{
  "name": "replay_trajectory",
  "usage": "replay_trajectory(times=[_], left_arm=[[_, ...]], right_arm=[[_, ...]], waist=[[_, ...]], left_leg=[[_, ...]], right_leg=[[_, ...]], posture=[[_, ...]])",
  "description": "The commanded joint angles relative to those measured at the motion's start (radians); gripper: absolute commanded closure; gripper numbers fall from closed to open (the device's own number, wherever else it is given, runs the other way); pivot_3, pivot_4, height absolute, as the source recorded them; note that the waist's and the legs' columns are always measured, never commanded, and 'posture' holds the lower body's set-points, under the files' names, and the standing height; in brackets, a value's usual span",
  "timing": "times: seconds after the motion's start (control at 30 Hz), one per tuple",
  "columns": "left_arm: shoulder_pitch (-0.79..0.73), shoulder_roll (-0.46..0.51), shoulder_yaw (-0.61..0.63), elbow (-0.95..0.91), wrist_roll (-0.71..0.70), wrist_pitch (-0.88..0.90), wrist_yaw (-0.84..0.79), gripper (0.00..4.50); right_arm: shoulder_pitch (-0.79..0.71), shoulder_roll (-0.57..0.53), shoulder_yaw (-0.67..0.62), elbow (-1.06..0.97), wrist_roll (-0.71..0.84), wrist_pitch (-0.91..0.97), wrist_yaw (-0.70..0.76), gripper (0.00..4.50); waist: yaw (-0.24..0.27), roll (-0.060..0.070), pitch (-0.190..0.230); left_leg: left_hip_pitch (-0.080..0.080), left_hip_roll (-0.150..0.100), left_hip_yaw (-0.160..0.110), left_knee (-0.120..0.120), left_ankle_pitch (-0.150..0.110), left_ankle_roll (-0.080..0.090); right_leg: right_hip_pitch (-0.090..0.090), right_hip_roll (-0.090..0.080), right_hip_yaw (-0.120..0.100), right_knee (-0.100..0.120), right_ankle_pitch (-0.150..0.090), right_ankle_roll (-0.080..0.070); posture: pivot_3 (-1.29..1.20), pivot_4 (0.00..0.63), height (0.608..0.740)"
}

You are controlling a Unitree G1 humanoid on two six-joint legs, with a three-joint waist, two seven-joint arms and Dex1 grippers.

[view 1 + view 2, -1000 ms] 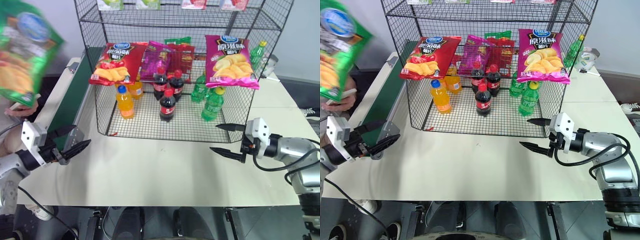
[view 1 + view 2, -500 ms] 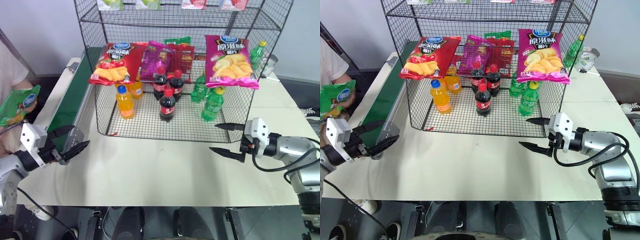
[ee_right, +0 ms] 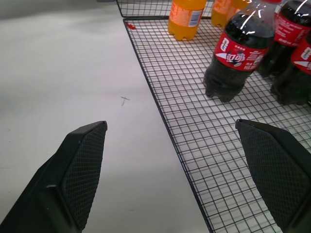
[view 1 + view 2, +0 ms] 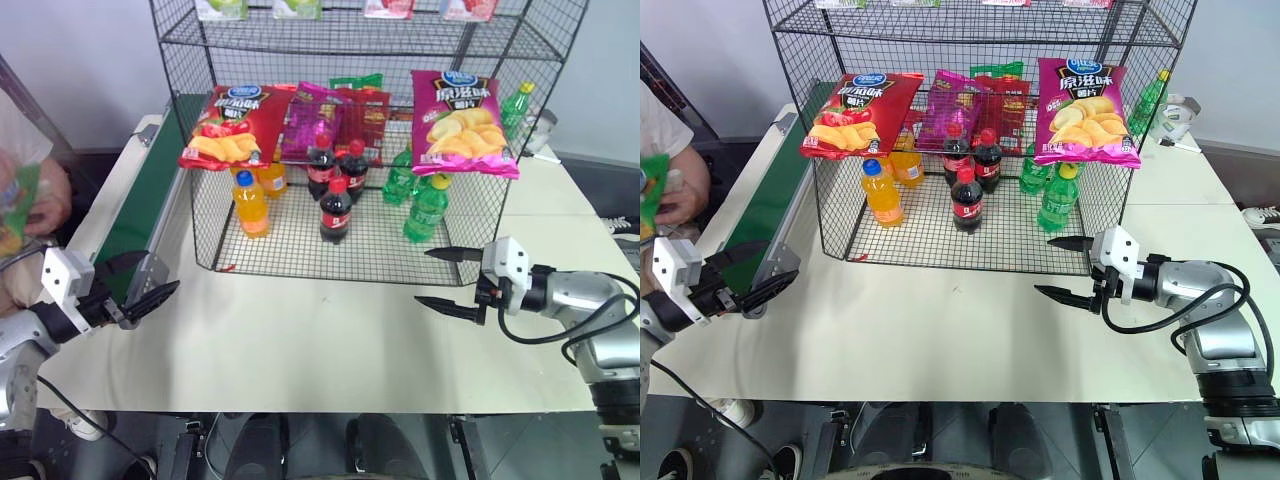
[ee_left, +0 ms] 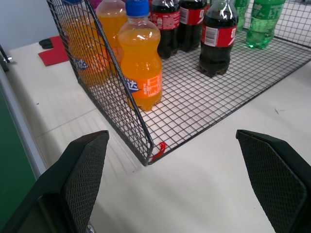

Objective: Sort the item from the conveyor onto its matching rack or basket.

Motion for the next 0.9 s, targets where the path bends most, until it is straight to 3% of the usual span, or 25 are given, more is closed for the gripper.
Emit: replay_trajectory(times=[0.03,0.9], left_arm=[[-0.001,0.005,0.011,-0.012,0.003,-0.015,0.002,0.0],[0.017,0.007,0.018,-0.043,-0.012,0.024,0.002,0.0]], right_arm=[[-0.01,0.005,-0.011,-0.002,0.007,-0.018,-0.002,0.09],[-0.008,0.01,-0.002,0.001,0.001,-0.028,-0.004,0.09]], waist=[[0.0,0.0,0.0],[0.0,0.0,0.0]], left_leg=[[0.0,0.0,0.0,0.0,0.0,0.0],[0.0,0.0,0.0,0.0,0.0,0.0]], right_leg=[[0.0,0.0,0.0,0.0,0.0,0.0],[0.0,0.0,0.0,0.0,0.0,0.0]], posture=[[0.0,0.15,0.739],[0.0,0.15,0.739]])
